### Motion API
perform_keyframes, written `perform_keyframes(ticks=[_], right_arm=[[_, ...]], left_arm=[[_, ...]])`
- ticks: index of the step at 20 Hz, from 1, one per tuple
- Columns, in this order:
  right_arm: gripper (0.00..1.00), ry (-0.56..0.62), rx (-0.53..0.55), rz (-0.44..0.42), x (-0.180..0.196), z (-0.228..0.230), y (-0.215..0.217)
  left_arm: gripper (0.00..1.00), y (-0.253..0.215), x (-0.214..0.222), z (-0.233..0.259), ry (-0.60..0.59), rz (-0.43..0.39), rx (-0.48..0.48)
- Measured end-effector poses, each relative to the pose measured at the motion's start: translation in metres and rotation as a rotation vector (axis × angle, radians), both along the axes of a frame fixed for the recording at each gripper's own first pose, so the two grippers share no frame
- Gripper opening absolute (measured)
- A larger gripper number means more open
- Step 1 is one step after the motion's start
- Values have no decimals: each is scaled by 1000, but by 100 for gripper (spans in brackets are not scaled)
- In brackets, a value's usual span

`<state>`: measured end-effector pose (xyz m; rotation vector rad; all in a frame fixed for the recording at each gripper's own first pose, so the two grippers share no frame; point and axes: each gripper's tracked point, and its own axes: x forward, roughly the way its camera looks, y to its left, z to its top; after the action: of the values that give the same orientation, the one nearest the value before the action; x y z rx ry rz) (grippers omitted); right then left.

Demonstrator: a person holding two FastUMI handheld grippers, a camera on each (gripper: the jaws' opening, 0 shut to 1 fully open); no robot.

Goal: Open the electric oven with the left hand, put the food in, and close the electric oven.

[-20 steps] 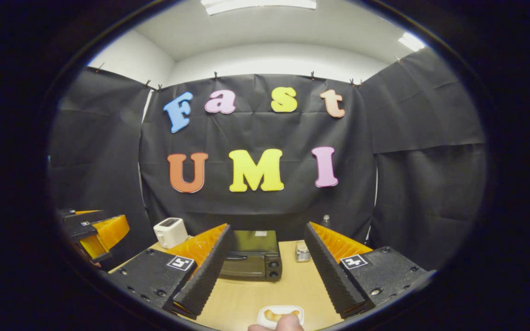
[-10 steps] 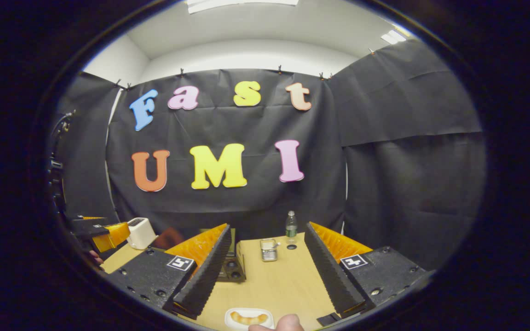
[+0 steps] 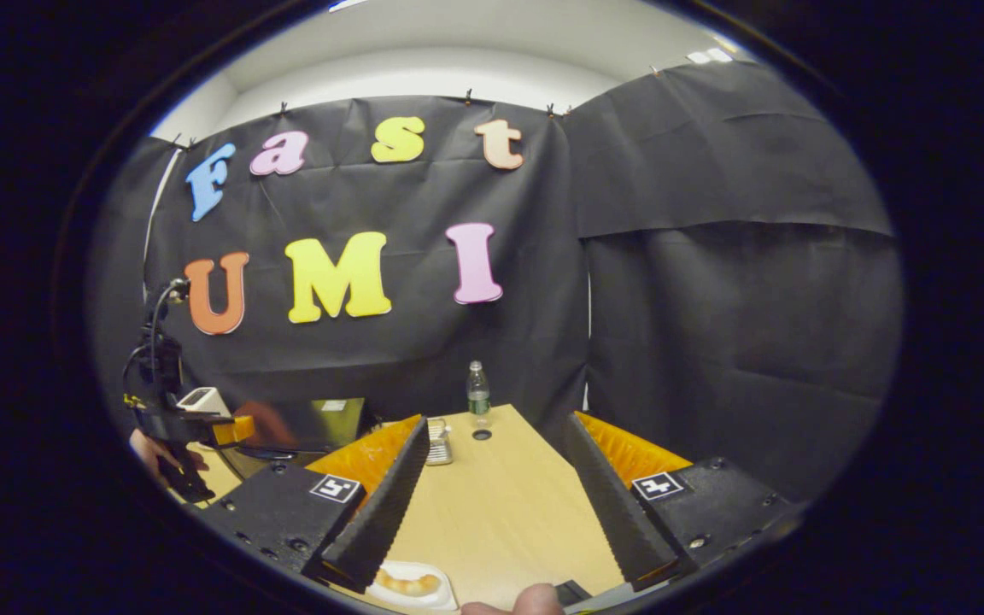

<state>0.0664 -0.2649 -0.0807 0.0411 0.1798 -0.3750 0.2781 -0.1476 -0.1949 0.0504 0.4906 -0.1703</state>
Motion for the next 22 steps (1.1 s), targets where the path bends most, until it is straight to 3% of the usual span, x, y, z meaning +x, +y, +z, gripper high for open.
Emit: perform_keyframes(ticks=[4, 10, 16, 22], right_arm=[[99, 19, -22, -25, -4, 1, -10], [100, 41, -17, -36, -5, -6, -12], [99, 40, -7, -10, -7, -9, 3], [98, 34, 15, -2, -19, -9, 14]], left_arm=[[94, -1, 25, -40, 86, 4, 23], [96, 5, 32, -62, 128, 16, 63], [98, 6, 18, -64, 178, 33, 38], [99, 7, -15, -72, 211, -14, 86]])
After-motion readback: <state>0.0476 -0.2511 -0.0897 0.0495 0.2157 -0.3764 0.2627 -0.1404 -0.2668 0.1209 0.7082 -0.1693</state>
